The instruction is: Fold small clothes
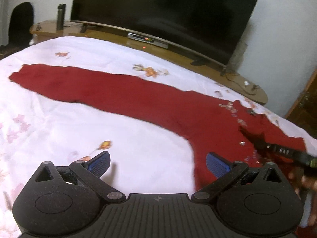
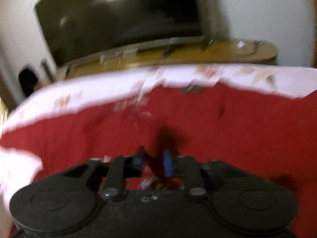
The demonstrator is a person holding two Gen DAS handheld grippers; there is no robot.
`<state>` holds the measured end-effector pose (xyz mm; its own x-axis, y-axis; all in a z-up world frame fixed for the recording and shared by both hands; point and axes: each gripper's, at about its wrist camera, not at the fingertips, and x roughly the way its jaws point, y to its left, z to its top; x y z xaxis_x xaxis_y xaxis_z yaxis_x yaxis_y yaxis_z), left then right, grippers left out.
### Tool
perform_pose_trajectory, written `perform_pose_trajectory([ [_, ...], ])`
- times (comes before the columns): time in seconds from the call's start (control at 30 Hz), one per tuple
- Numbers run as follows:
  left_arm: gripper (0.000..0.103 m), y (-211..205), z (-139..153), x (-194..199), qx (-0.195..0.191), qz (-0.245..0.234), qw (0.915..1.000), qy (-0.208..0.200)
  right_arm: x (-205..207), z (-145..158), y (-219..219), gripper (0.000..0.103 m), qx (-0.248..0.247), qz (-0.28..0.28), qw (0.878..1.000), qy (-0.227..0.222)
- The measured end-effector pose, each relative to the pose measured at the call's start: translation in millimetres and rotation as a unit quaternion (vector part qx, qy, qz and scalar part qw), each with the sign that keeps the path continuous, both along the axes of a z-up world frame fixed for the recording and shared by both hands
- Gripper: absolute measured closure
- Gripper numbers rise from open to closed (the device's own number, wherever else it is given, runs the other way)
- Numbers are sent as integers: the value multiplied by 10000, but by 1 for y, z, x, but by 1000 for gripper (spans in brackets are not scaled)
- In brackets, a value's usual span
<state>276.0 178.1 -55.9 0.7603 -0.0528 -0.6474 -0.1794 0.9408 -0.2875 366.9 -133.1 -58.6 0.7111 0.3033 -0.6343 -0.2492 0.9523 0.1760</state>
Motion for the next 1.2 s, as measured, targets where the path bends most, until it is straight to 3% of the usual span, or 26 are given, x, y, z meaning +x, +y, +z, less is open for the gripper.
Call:
perform_pose_trajectory([
  [0.07, 3, -11, 2, 9, -178, -201, 9996, -107, -19, 8, -5, 58, -90, 78, 9989, -449],
  [0.1, 24, -19, 3, 16, -236, -331, 9990, -159, -31, 14, -11, 56, -27, 57, 9982, -593],
  [0.13, 37, -31, 4, 26, -273, -479, 9984, -153, -39, 19, -19, 56, 64, 0, 9977, -682],
  [0.33, 37, -107, -7, 100, -1277, -1252, 9839, -53, -83, 37, -99, 56, 251, -724, 9947, -686],
  [0.47, 37, -145, -31, 150, -1206, -1293, 9831, 474, -90, 33, -148, 56, 258, -1251, 9898, -627],
  [0.57, 40, -161, -31, 167, -958, -1266, 9866, 378, -101, 27, -178, 56, 315, -1530, 9860, -586],
  [0.6, 77, -164, -31, 170, -942, -1276, 9867, 357, -106, 26, -185, 56, 325, -1587, 9851, -584],
  [0.63, 100, -168, -32, 176, -889, -1277, 9868, 446, -110, 25, -194, 56, 339, -1655, 9839, -580],
  [0.83, 100, -171, 5, 176, -715, -1432, 9868, -237, -108, 10, -222, 56, 489, -1964, 9780, -500],
  [0.97, 100, -140, 31, 166, -489, -1403, 9872, -579, -87, 6, -239, 56, 797, -2033, 9752, -358],
  [1.07, 100, -108, 17, 170, -252, -1208, 9919, -285, -68, -2, -244, 56, 977, -2019, 9742, -237],
  [1.13, 100, -91, -10, 179, -315, -1097, 9933, 207, -53, -13, -243, 56, 1000, -1992, 9748, -67],
  [1.2, 100, -84, -28, 181, -336, -1045, 9929, 453, -42, -26, -242, 59, 930, -1996, 9754, 136],
])
